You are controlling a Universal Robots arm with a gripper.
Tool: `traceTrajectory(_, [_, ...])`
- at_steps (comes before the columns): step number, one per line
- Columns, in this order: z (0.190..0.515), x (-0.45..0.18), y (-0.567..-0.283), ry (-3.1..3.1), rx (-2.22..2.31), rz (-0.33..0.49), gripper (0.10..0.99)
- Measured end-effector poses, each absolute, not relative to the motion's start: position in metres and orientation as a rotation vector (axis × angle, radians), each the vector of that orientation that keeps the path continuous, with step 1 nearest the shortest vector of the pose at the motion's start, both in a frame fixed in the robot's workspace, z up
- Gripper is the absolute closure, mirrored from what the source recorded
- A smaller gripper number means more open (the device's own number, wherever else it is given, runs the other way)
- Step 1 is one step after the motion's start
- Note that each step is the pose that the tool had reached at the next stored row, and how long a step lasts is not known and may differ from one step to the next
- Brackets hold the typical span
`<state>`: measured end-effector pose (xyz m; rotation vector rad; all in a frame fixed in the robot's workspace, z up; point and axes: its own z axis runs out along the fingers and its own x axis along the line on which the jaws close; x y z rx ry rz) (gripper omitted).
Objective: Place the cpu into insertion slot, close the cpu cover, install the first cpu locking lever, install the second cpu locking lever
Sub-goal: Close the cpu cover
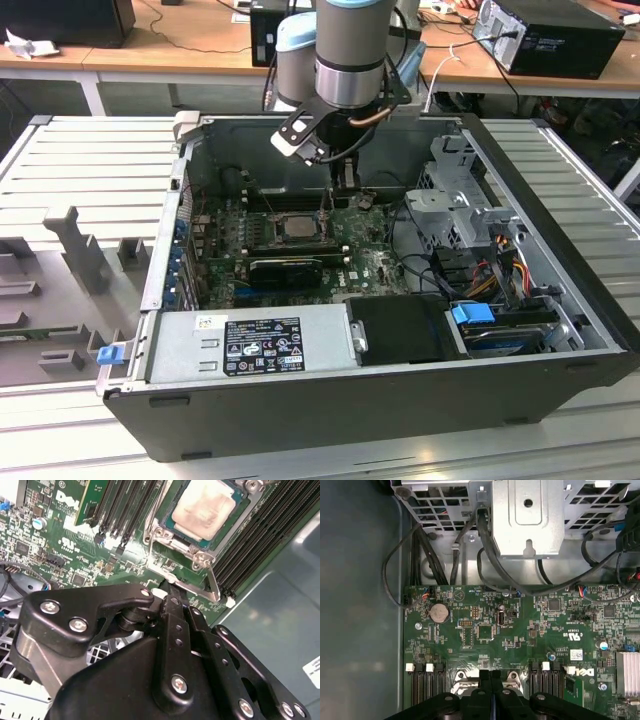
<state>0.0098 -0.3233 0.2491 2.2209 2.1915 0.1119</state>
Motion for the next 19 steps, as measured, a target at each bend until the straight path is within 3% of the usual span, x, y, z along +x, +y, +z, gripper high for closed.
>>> traceTrajectory(19, [0.246,-0.021,-0.323,2.191,2.221,0.112,0.98])
